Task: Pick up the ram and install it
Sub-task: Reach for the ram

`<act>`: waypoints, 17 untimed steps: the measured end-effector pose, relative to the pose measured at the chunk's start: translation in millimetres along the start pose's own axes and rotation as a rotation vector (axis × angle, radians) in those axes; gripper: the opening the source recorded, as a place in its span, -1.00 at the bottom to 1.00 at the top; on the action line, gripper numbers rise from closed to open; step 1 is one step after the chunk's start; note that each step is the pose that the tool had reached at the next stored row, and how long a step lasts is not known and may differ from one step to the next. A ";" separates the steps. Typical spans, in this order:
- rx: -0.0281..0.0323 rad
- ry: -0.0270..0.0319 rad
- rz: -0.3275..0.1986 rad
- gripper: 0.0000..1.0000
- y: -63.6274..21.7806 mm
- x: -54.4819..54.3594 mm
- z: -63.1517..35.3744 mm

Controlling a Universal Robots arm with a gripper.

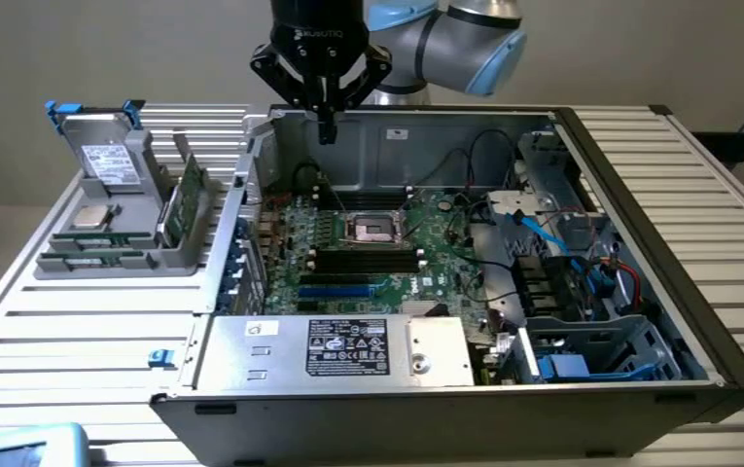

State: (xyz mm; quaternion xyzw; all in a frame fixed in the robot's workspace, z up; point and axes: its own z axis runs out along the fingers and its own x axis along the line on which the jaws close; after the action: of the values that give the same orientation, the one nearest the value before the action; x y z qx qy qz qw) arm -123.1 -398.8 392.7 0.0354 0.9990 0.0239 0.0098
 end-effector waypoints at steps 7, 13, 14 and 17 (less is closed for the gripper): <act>-0.0002 -0.0001 0.000 -0.78 -1.1 15.7 -0.2; -0.0002 -0.0001 -0.001 -0.78 -2.3 32.3 -0.5; -0.0001 0.0000 -0.001 -0.78 -2.5 35.8 -0.6; -0.0002 0.0000 -0.002 -0.78 -3.3 47.3 -0.9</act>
State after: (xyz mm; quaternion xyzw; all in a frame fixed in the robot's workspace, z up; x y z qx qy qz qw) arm -170.5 -398.8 392.5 0.0345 0.9991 0.0240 0.0099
